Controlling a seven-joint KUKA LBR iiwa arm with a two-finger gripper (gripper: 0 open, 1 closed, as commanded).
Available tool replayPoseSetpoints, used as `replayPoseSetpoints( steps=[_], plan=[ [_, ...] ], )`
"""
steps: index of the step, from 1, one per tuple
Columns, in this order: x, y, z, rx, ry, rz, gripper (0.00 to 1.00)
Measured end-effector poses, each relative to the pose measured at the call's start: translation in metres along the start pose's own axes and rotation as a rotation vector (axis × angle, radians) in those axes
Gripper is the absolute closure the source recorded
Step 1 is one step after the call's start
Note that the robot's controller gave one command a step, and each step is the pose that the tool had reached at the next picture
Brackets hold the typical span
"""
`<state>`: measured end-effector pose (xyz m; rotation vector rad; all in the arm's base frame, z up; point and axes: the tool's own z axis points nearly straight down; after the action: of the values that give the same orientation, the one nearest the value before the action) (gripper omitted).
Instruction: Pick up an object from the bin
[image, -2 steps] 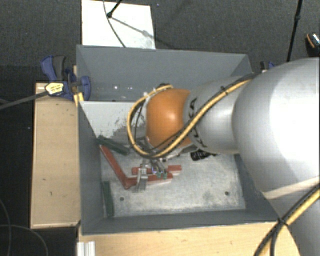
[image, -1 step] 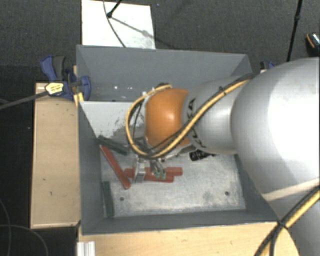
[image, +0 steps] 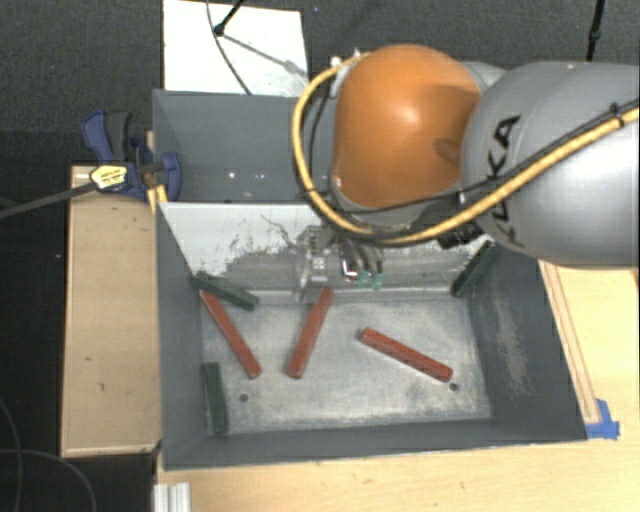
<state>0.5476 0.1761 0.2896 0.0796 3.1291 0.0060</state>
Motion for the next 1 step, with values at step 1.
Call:
replayPoseSetpoints(
  steps=[1],
  plan=[
    [0.0013, -0.0004, 0.0050, 0.003, 0.009, 0.003, 0.00]
  ],
)
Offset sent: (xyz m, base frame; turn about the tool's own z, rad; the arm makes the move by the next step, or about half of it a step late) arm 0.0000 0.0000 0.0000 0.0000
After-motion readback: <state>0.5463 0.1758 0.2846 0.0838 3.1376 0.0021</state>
